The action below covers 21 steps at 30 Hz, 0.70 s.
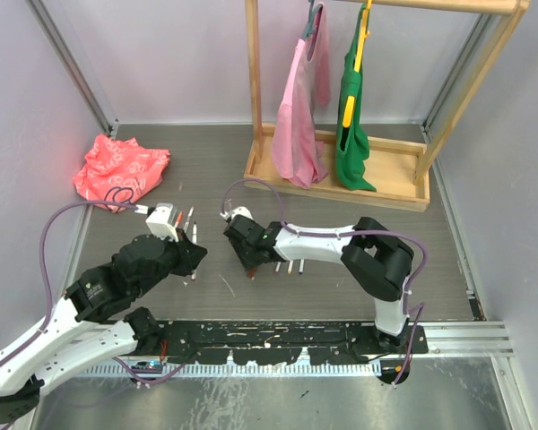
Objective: Insert the pens into the pen caps
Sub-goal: Insert the pen cap onto the pen.
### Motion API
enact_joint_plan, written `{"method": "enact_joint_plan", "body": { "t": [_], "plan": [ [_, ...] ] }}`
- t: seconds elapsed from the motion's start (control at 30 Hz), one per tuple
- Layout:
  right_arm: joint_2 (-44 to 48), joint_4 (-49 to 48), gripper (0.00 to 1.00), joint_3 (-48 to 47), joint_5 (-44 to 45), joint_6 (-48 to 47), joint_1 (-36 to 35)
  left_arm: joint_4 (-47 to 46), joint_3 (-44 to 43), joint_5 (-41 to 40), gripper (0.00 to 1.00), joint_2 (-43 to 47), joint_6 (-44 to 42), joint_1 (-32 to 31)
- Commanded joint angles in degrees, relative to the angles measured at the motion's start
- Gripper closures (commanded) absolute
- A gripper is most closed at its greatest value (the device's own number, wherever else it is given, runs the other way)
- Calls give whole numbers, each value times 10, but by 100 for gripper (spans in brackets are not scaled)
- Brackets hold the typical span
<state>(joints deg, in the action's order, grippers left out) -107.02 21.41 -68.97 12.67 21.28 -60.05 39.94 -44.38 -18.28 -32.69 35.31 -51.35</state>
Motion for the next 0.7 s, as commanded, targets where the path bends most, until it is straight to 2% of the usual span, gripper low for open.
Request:
{"method": "enact_joint_plan", "body": {
  "t": [0.0,0.37,0.67],
  "plan": [
    [-2,38,56,-28,56,-2,-16,-7,-22,-14,100,12,0,2],
    [40,48,57,41,33,30,-26,-20,-16,-12,100,12,0,2],
    [71,52,57,47,38,42,-59,-33,-19,-2,100,-7,-2,2]
  ]
}}
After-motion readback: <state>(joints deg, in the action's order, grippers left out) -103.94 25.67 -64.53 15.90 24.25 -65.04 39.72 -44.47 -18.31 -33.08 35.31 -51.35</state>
